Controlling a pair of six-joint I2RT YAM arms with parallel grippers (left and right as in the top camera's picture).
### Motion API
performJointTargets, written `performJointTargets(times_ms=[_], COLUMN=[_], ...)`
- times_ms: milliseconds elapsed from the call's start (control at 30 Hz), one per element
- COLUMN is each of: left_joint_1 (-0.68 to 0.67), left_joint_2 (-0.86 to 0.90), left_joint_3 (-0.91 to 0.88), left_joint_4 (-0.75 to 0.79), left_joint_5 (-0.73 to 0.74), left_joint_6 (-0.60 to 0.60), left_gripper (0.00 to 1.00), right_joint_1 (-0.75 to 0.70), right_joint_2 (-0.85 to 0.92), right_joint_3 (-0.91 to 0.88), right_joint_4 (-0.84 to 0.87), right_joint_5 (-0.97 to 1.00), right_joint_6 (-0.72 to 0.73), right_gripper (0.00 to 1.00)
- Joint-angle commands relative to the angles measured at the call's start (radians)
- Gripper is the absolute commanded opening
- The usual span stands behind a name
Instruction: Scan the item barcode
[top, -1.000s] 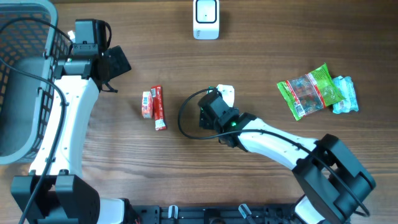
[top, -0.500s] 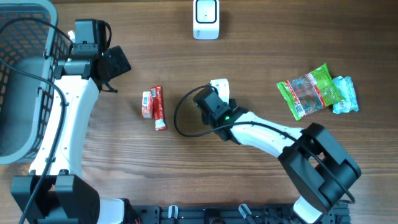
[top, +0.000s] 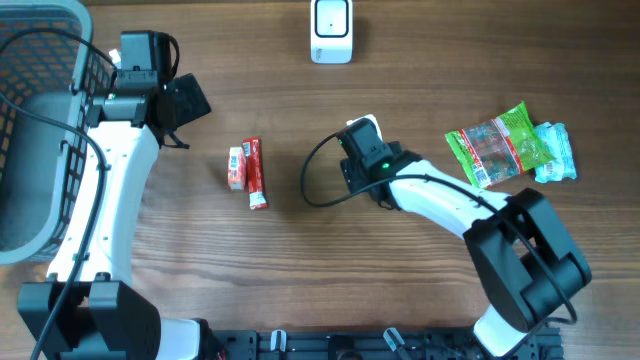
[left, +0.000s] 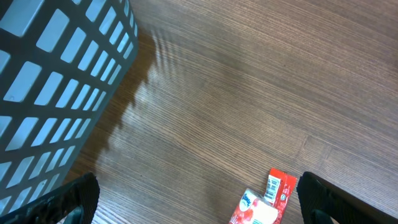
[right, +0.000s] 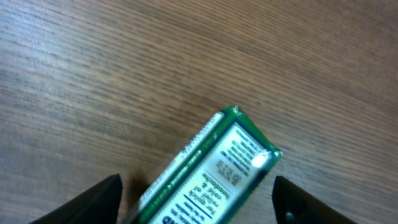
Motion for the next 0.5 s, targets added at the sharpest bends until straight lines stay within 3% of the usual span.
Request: performJointTargets(times_ms=[0, 67, 167, 467], left_joint_1=[0.005, 0.005, 0.005, 0.005], left_joint_2=[-0.002, -0.003, -0.002, -0.002], left_joint_3=[0.008, 0.008, 0.008, 0.008], left_joint_4=[-0.001, -0.001, -0.001, -0.001], left_joint_5=[-0.012, -0.012, -0.012, -0.012], left_joint_6=[0.012, 0.012, 0.012, 0.012], left_gripper=[1.00, 1.00, 1.00, 1.00], right_joint_1=[-0.052, -0.087, -0.100, -0.094], right_joint_2=[-0.077, -0.085, -0.070, -0.023], right_joint_3=[0.071, 0.071, 0.043, 0.015], right_joint_4=[-0.069, -0.116, -0.122, -0.039], right_joint_5=[-0.154, -0.284, -0.312, -0.264], right_joint_6=[0.119, 0.319, 0.447, 0.547], right_gripper=[0.78, 0.79, 0.79, 0.76])
